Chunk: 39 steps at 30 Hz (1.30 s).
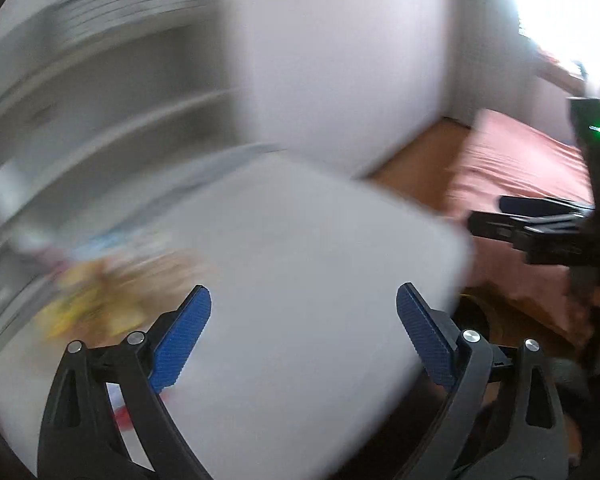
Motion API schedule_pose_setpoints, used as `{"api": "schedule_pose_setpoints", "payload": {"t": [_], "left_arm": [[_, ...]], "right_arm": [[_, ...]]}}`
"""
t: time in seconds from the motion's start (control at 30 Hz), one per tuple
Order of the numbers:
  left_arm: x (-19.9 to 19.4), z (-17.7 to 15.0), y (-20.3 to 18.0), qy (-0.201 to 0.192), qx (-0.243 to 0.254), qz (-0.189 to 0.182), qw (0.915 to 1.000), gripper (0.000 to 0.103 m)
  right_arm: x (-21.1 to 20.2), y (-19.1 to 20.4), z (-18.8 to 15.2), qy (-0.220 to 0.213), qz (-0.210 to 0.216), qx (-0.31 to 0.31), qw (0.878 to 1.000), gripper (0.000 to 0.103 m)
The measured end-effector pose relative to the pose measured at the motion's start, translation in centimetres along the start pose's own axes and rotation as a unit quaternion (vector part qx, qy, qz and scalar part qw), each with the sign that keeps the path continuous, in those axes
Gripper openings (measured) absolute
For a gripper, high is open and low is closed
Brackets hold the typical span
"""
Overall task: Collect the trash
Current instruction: 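Grasp the crumpled foil wrapper with the left tool while the right tool grasps the white bottle cap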
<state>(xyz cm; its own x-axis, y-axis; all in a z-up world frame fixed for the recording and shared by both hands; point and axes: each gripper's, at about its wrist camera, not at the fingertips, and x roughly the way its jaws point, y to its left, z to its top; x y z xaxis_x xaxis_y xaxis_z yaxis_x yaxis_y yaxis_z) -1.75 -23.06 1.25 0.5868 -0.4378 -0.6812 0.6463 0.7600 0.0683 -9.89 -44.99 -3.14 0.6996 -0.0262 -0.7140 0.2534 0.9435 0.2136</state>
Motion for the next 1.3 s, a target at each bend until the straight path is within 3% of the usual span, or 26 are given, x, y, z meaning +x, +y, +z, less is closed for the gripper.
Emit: {"api": "schedule_pose_setpoints", "payload": {"t": [0.13, 0.23, 0.33, 0.5, 0.7, 0.87, 0.97, 1.1, 1.3], "left_arm": [[-2.3, -3.6, 8.4, 0.015, -0.067, 0.073, 0.995, 0.091], [-3.9, -6.0, 12.0, 0.019, -0.109, 0.098, 0.989, 0.091], [-5.6, -8.6, 14.8, 0.022, -0.145, 0.099, 0.9842, 0.091], [-4.8, -9.8, 16.0, 0.025, -0.151, 0.09, 0.9841, 0.091], [-2.0, -8.8, 14.4, 0.033, -0.11, 0.056, 0.9919, 0.091], [0.7, -8.5, 13.4, 0.051, -0.086, 0.06, 0.9932, 0.09], [1.6, -8.7, 13.1, 0.06, -0.076, 0.071, 0.9928, 0.076], [1.5, -8.9, 13.0, 0.065, -0.085, 0.056, 0.9927, 0.041], [-0.8, -8.4, 12.9, 0.048, -0.094, 0.076, 0.9915, 0.039]], "right_arm": [[4.5, 8.3, 1.0, 0.034, 0.072, -0.067, 0.995, 0.088], [7.8, 13.9, 1.0, 0.061, 0.101, -0.11, 0.987, 0.085], [9.9, 16.7, 0.9, 0.075, 0.097, -0.142, 0.982, 0.078], [12.8, 19.0, 0.5, 0.099, 0.086, -0.169, 0.977, 0.068], [14.8, 20.0, 0.3, 0.114, 0.079, -0.18, 0.974, 0.05], [15.3, 20.1, 0.0, 0.121, 0.086, -0.185, 0.971, 0.034], [15.5, 20.3, 0.1, 0.121, 0.088, -0.188, 0.971, 0.03], [14.7, 20.2, 0.2, 0.114, 0.097, -0.185, 0.971, 0.03], [13.0, 19.2, 0.5, 0.098, 0.104, -0.171, 0.975, 0.03]]}}
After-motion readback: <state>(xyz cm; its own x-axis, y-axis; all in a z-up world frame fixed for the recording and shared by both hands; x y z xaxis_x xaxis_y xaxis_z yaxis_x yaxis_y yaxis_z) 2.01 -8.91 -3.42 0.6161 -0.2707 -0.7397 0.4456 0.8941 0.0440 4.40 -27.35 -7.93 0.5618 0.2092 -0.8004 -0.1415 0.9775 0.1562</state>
